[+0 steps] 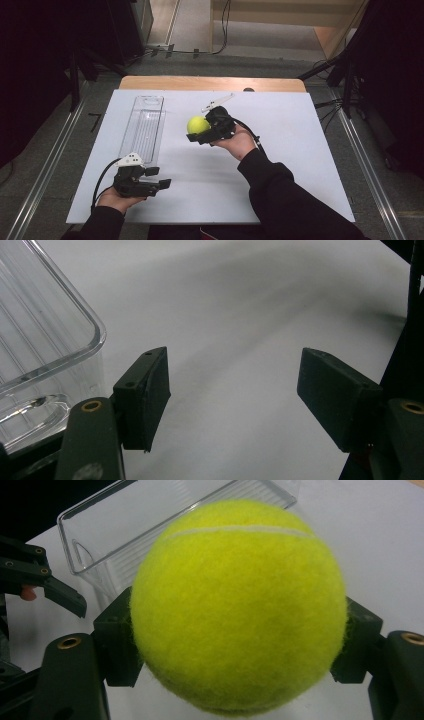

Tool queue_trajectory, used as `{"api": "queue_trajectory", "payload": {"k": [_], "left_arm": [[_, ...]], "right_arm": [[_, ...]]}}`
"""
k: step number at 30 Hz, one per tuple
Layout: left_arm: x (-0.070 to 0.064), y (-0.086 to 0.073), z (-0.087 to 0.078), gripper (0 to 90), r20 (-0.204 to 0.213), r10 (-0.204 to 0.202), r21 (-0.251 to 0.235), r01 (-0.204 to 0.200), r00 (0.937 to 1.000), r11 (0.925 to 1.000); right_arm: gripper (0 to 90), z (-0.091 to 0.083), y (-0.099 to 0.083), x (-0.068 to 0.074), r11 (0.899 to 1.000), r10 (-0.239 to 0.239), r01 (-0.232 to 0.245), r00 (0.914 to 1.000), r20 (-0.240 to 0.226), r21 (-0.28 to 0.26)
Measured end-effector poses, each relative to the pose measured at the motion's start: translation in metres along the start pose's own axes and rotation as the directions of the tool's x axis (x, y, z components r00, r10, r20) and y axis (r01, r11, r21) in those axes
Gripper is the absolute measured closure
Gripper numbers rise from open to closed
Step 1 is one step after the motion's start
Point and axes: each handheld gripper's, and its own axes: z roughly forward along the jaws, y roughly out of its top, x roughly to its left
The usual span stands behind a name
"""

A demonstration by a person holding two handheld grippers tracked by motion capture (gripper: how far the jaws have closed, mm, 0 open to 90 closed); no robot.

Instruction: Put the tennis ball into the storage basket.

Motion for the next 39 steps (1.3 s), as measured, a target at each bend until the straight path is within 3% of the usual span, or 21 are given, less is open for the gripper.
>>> {"api": "queue_trajectory", "payload": {"k": [12,39], "left_arm": [[0.001,0.0,0.0,30.0,0.007,-0.005,-0.003,0.005,1.0,1.0],[0.0,0.0,-0.001,30.0,0.004,0.005,-0.004,-0.005,1.0,1.0]], "right_arm": [[23.4,0.012,0.014,0.002,1.0,0.009,-0.009,0.9999,-0.008,0.008],[23.5,0.035,0.043,0.013,1.0,-0.022,0.022,0.9996,-0.02,0.008]]}}
